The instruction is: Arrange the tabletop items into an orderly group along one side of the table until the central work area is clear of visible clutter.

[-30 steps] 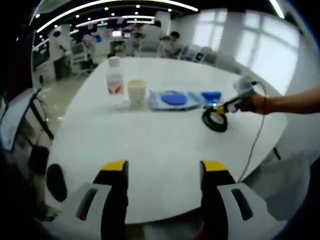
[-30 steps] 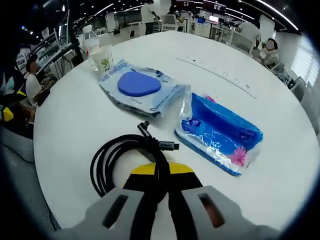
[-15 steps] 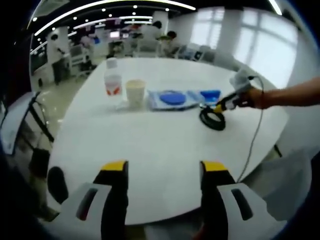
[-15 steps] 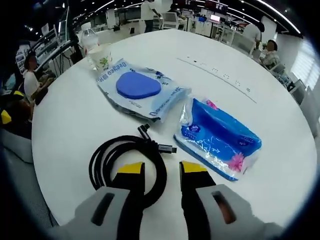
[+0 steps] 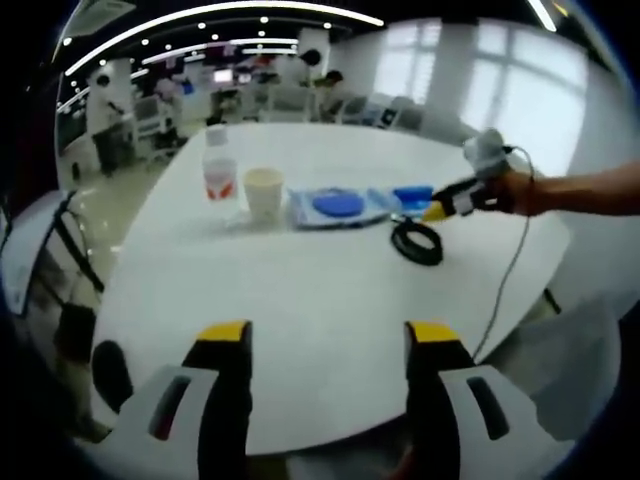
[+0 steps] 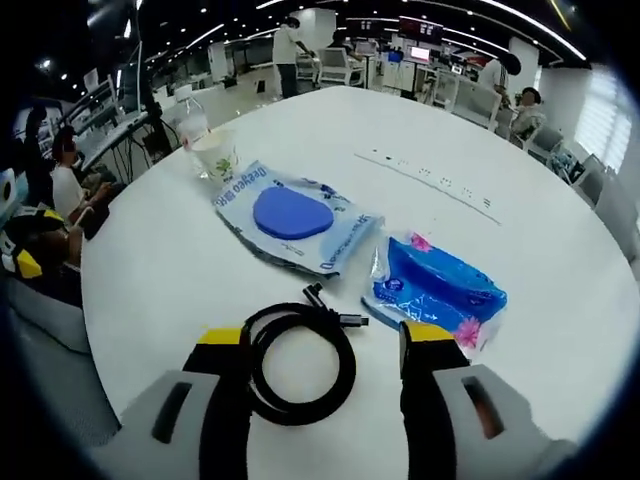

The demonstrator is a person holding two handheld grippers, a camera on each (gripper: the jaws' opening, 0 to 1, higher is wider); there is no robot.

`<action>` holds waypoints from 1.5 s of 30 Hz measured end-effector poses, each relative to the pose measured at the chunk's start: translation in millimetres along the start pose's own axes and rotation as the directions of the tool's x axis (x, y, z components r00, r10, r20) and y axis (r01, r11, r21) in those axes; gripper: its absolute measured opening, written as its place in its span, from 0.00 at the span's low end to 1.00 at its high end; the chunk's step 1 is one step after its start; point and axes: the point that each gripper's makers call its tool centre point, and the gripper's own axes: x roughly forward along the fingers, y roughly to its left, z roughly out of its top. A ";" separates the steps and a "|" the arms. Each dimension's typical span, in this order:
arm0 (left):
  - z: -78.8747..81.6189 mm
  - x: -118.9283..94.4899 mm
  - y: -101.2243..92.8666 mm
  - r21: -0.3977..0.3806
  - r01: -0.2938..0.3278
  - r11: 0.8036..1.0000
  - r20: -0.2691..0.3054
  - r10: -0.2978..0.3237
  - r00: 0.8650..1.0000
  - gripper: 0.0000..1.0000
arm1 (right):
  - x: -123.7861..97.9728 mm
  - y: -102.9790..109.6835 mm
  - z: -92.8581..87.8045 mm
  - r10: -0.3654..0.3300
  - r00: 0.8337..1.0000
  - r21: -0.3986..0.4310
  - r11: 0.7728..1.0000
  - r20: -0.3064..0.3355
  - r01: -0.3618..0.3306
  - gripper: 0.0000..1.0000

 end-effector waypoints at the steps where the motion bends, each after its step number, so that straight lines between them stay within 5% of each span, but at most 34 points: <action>1: 0.7 -0.4 0.0 0.001 0.000 1.000 0.002 0.000 1.000 0.60 | -4.0 4.9 1.7 0.001 1.000 0.004 1.000 0.016 -0.001 0.65; 8: 0.1 -0.8 1.6 -0.013 0.003 1.000 0.005 -0.003 1.000 0.66 | -30.5 24.8 0.8 -0.004 0.997 0.049 0.999 0.079 0.000 0.66; 25: 1.2 0.2 -4.0 -0.016 0.028 0.999 0.005 -0.028 1.000 0.73 | -104.5 47.6 -43.6 -0.082 0.987 0.118 0.991 0.135 0.066 0.71; 45: -0.1 1.5 -5.8 -0.023 0.043 0.999 0.001 -0.043 0.999 0.71 | -137.6 59.1 -65.4 -0.134 0.976 0.181 0.978 0.174 0.103 0.71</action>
